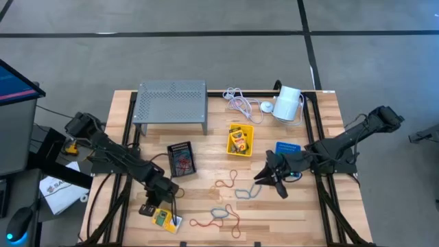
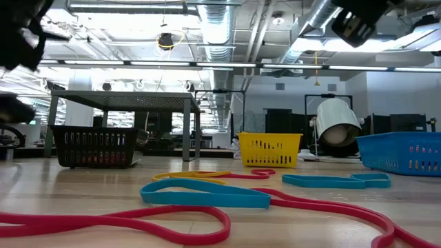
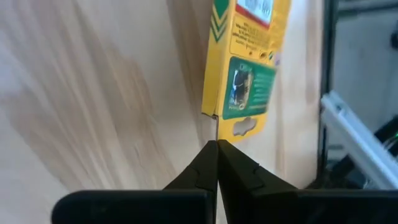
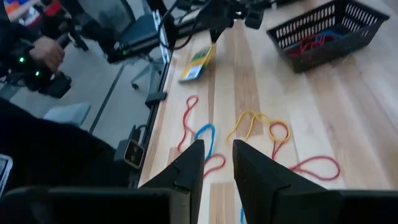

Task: Pick & Place Office Desk Supplies
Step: Put the yellow crayon box into the yellow bin

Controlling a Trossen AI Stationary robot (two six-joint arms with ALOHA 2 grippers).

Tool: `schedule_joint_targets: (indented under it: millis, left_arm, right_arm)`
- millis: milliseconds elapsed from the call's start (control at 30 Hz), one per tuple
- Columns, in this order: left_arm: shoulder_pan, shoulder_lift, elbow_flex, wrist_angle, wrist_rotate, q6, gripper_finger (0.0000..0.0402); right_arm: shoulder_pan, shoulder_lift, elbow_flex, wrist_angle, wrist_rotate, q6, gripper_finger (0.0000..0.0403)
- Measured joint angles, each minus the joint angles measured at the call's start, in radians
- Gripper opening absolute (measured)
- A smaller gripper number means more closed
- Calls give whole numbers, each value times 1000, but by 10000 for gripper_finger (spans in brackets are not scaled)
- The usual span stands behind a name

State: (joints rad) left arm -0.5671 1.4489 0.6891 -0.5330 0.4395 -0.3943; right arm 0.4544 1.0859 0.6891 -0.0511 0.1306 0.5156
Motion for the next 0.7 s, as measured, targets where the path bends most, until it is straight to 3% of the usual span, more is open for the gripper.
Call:
schedule_joint_targets:
  millis: [433, 700]
  left_arm:
    - [3, -234, 1, 48, -199, -59, 0]
    - [25, -252, 1, 41, -217, -59, 0]
  right_arm:
    - [-43, 1, 0, 70, 0, -4, 81]
    - [-80, 170, 2, 341, -38, -51, 100]
